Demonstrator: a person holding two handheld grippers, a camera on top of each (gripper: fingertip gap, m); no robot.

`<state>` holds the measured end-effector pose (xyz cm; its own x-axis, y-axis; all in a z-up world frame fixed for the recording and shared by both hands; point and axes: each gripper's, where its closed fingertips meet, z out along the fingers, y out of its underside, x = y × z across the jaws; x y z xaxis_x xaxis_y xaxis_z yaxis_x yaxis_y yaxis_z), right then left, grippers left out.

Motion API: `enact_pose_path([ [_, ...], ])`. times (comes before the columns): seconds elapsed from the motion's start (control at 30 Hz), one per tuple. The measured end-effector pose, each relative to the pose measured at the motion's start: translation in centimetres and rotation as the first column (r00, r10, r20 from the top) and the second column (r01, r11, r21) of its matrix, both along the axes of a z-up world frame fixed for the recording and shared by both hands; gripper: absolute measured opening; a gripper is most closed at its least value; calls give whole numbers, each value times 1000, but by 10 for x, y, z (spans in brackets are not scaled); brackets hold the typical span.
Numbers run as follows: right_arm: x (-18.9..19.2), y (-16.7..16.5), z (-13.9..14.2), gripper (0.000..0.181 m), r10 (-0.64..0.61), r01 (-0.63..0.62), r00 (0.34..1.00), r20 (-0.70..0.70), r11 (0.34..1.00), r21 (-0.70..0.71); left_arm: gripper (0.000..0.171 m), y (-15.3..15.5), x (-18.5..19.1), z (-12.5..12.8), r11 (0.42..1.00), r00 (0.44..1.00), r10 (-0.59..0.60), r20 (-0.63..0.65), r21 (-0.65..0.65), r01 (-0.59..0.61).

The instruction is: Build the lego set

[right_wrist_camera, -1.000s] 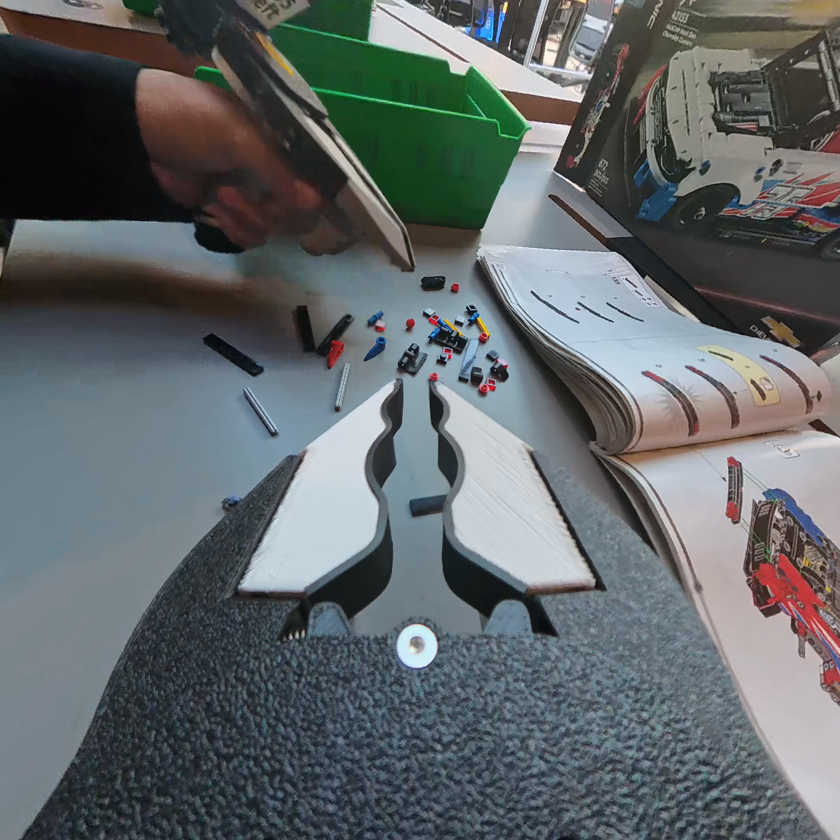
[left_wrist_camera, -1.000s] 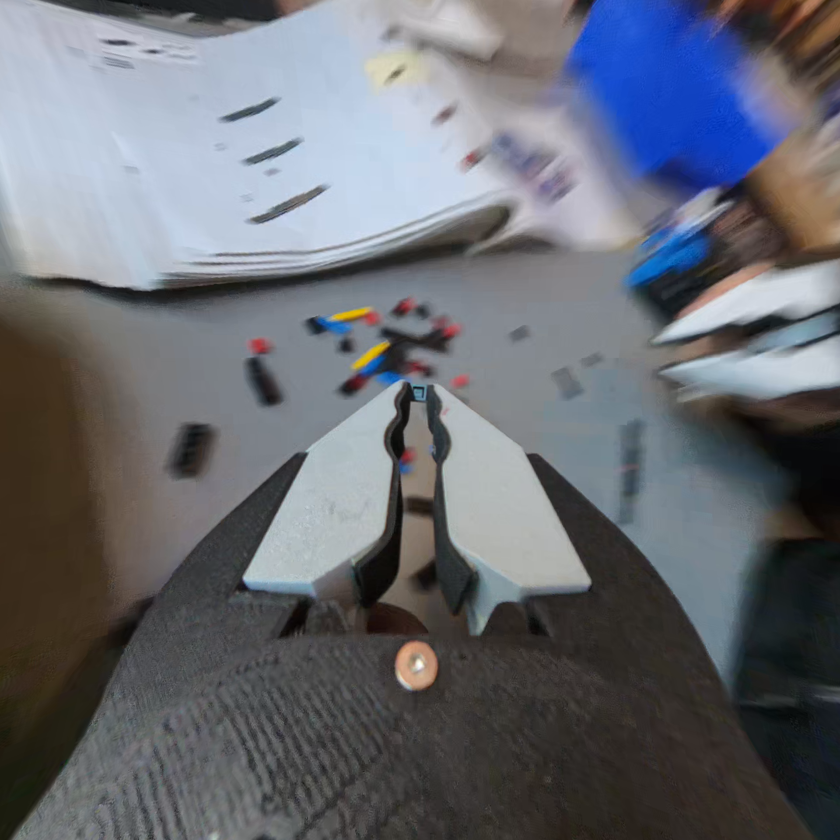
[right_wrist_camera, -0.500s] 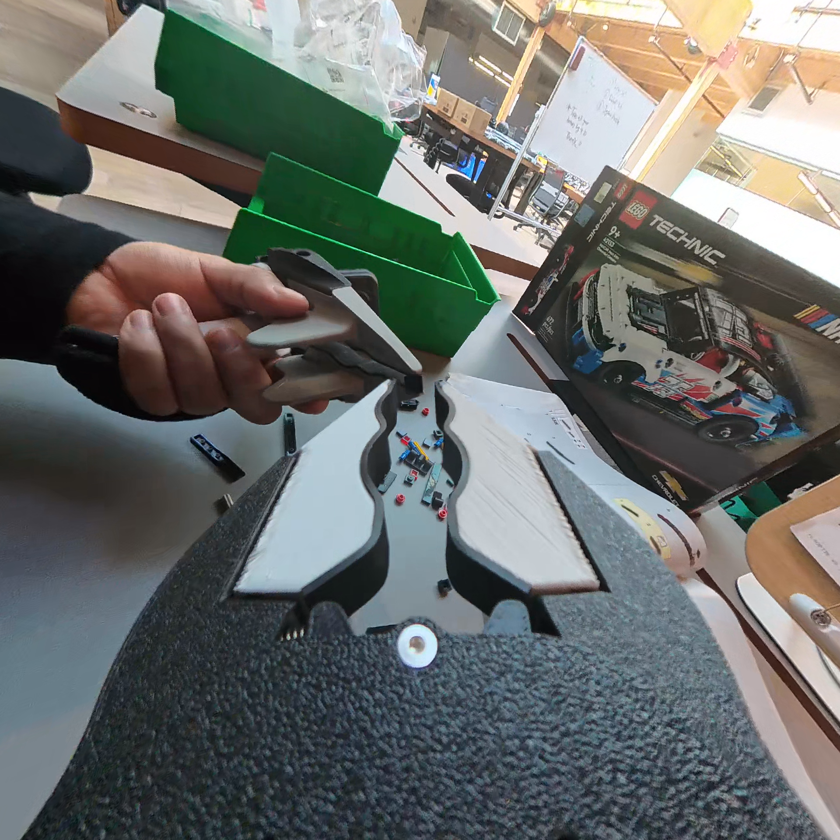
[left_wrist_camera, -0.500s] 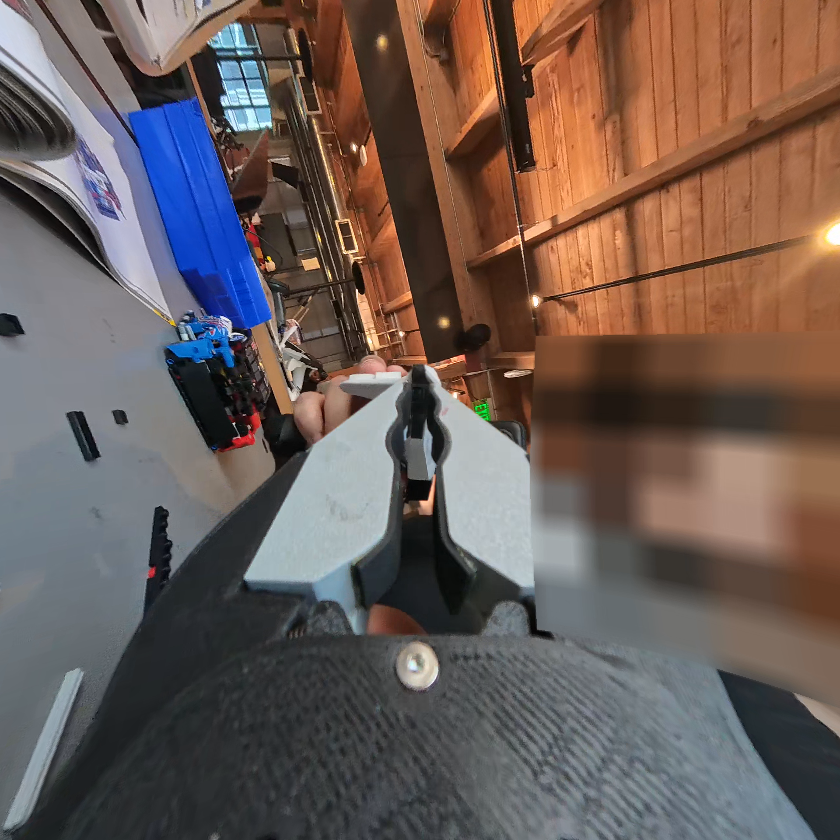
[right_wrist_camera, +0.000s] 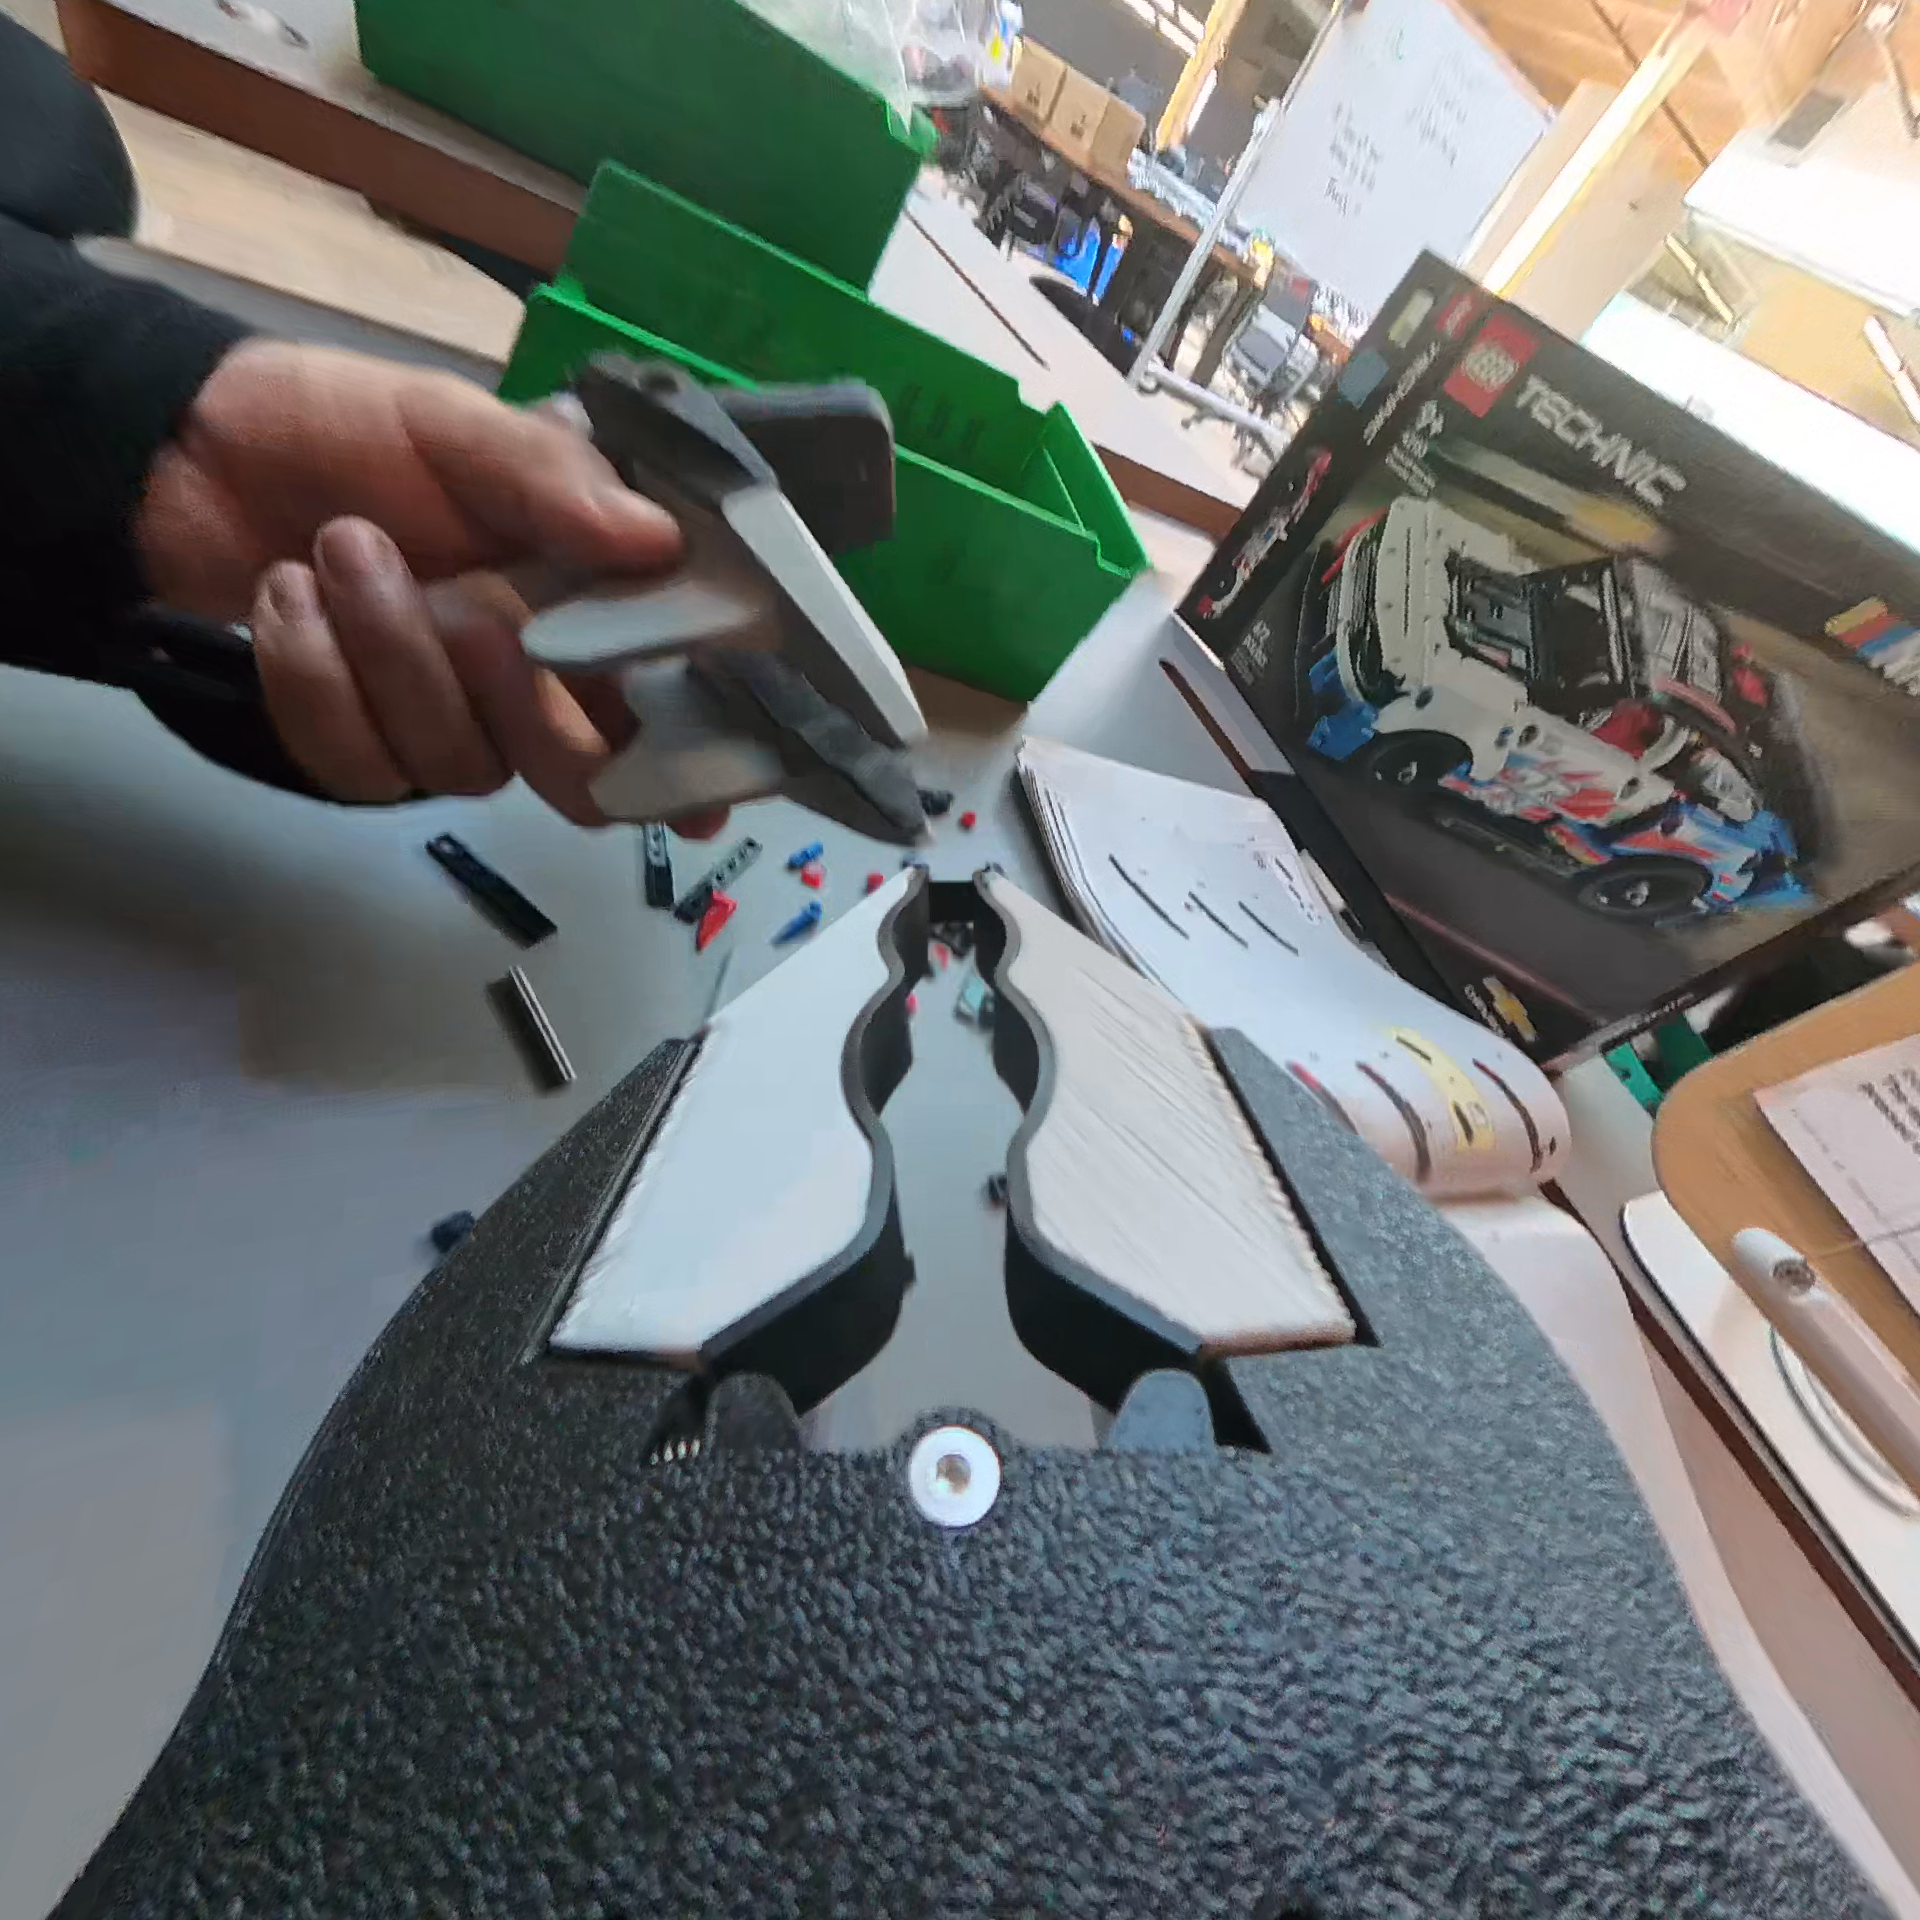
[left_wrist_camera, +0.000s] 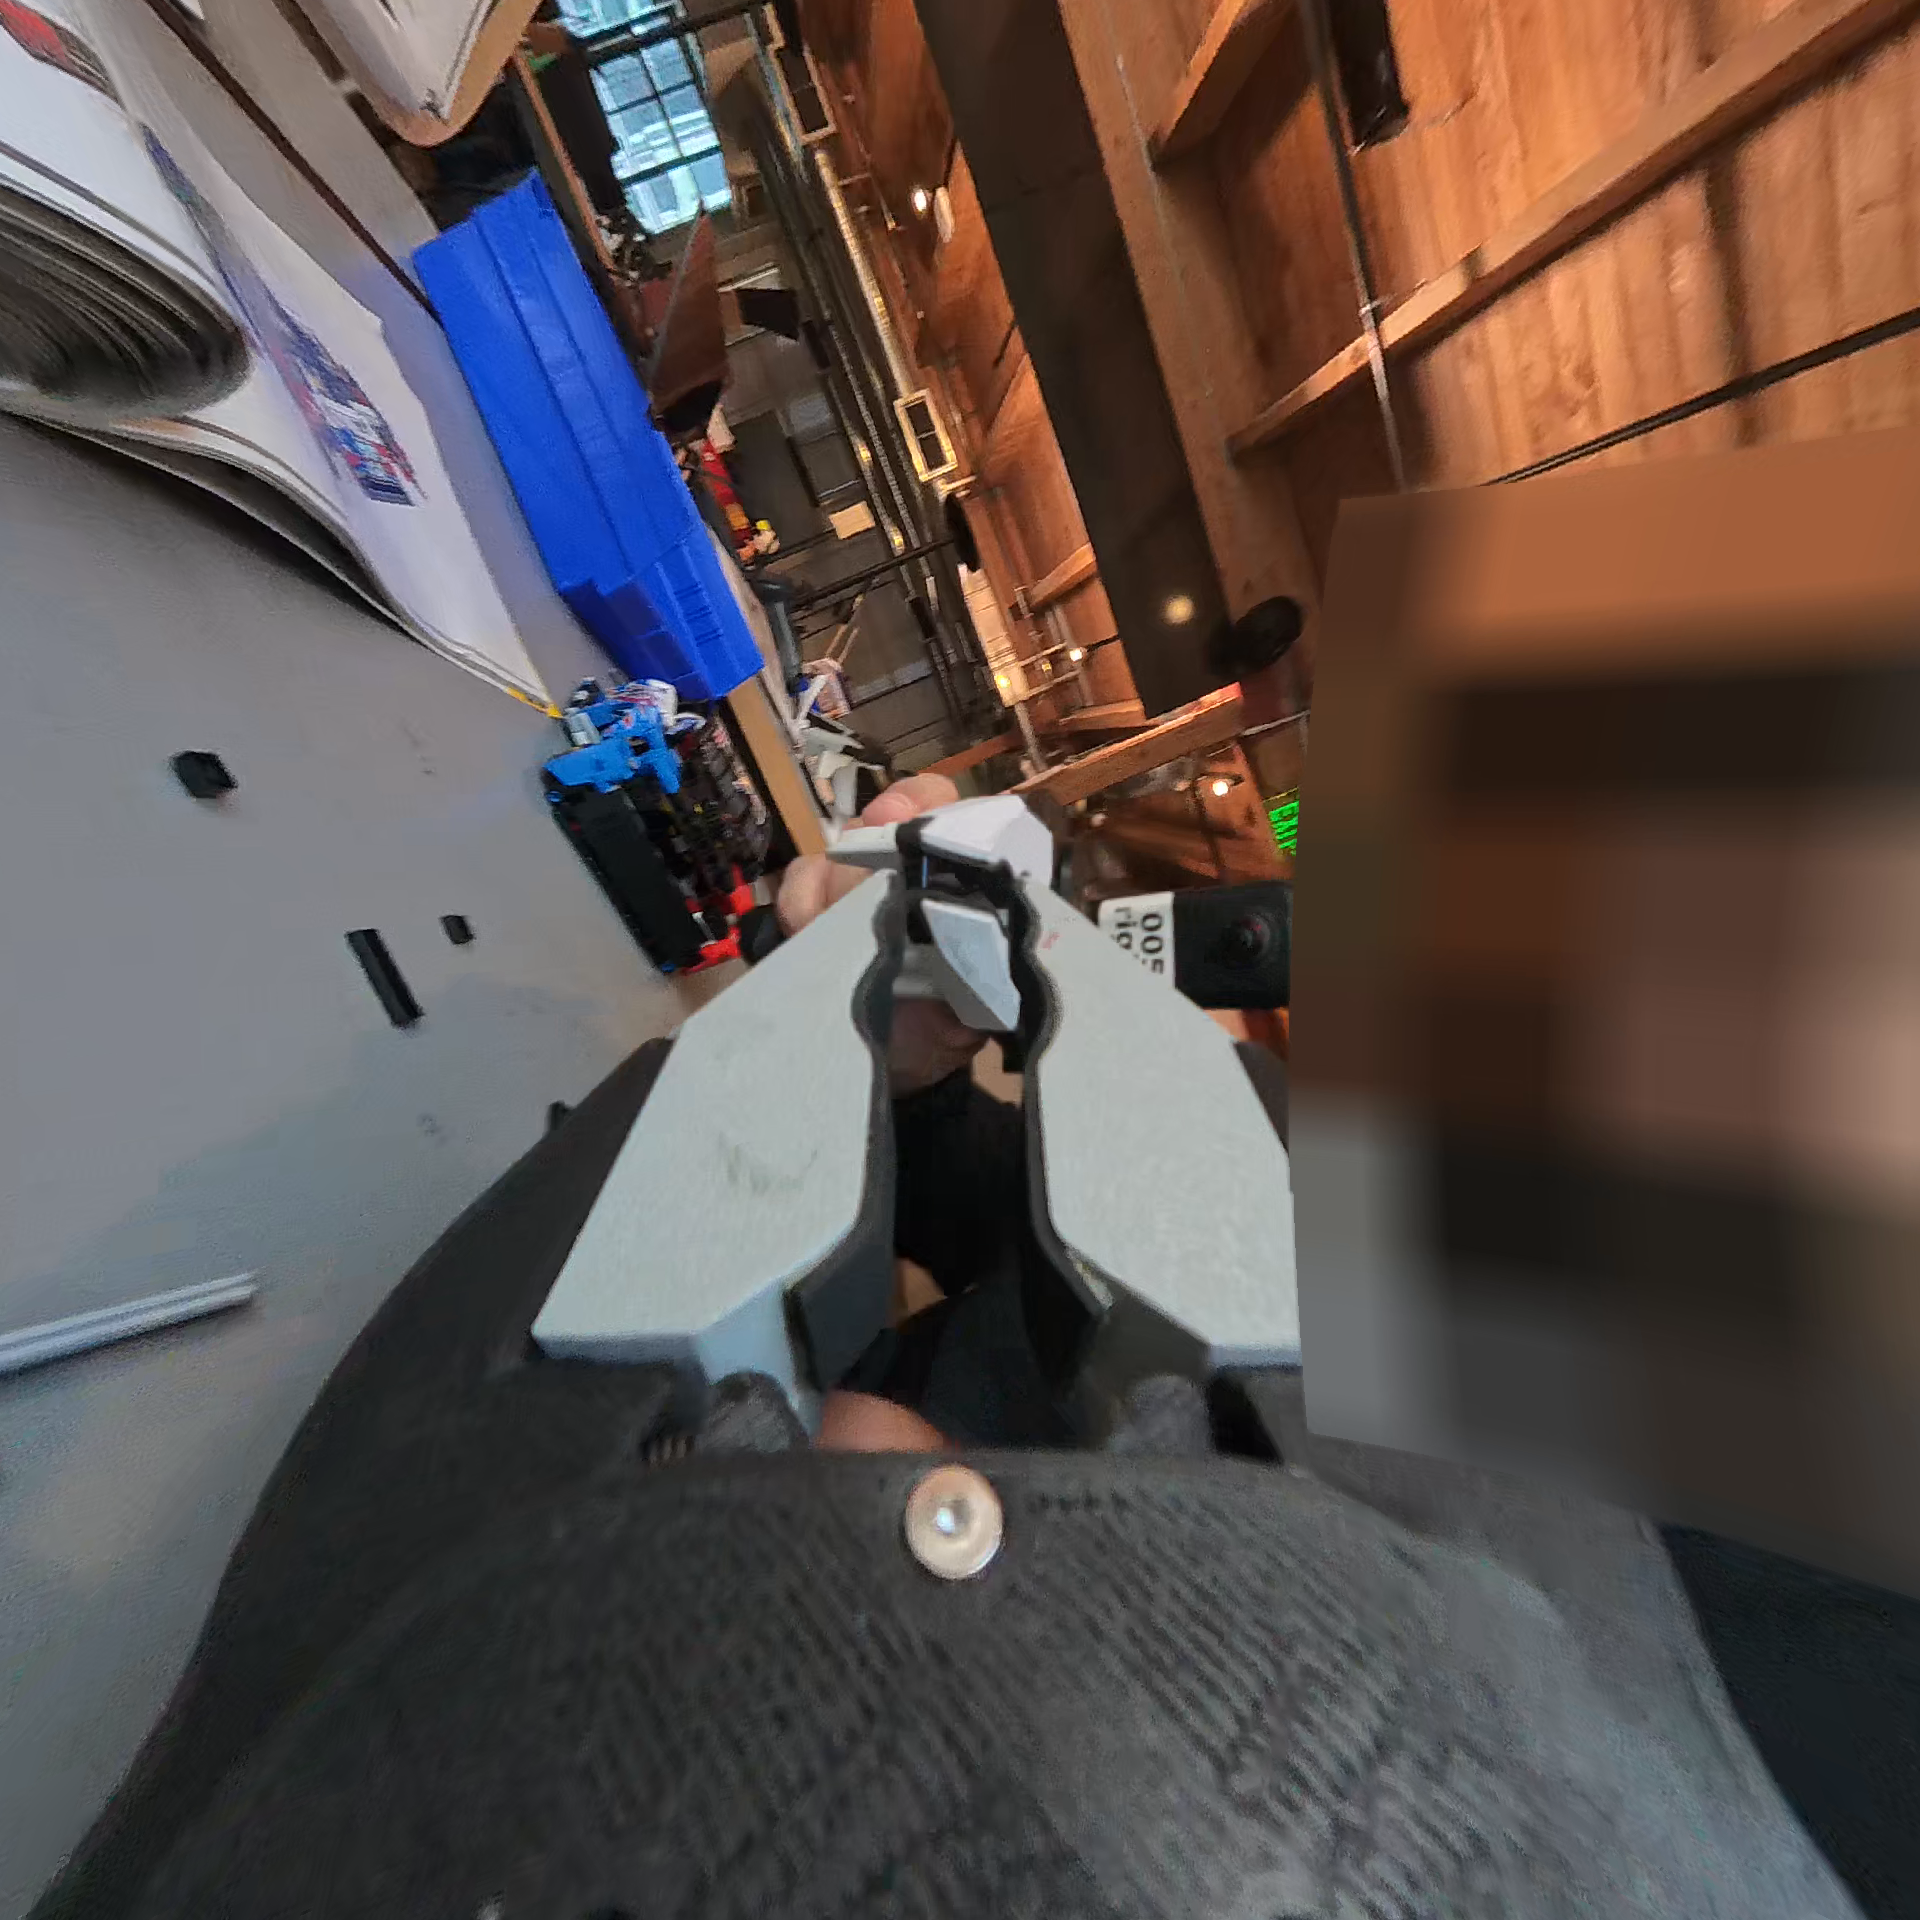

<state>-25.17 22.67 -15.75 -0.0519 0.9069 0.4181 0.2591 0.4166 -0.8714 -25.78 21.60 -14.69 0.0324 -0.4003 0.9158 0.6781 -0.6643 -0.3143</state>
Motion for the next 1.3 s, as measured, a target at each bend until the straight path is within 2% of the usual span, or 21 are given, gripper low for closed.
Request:
enact_pose_path([
  [0.03,7,8,-7,7,-24,25,999,37,1000,-3,18,-1,-3,-3,1000,999,9,-51,5,-9],
  [0.1,22,22,-36,7,-48,57,981,189,998,-41,17,-3,-12,-15,999,977,44,-207,16,-42],
  [0.17,39,36,-69,7,-89,112,932,350,993,-47,17,-7,-21,-29,997,929,72,-364,21,-68],
  [0.23,54,42,-95,7,-108,143,875,471,989,-39,17,-13,-27,-40,997,884,70,-463,19,-69],
  [0.3,64,46,-108,7,-127,169,838,531,985,-30,17,-18,-32,-48,997,854,70,-516,8,-77],
  [0.53,72,48,-119,7,-149,208,804,575,977,-38,15,-30,-49,-57,992,849,101,-519,-6,-122],
  [0.73,72,50,-123,15,-161,222,786,597,975,-28,13,-35,-53,-54,991,853,117,-509,3,-134],
  [0.93,89,51,-101,18,-196,257,795,574,966,-26,13,-42,-61,-51,989,841,135,-523,16,-149],
  [1.0,101,51,-97,11,-206,276,787,582,961,-33,13,-45,-65,-50,987,837,146,-528,19,-160],
  [1.03,106,51,-99,6,-206,281,778,593,959,-36,13,-45,-67,-50,986,835,150,-529,19,-166],
  [1.13,112,45,-106,6,-193,287,759,622,957,-53,13,-46,-69,-50,985,834,154,-530,19,-170],
  [1.3,101,40,-122,6,-189,293,742,643,954,-59,13,-47,-62,-49,988,831,141,-538,26,-151],
])
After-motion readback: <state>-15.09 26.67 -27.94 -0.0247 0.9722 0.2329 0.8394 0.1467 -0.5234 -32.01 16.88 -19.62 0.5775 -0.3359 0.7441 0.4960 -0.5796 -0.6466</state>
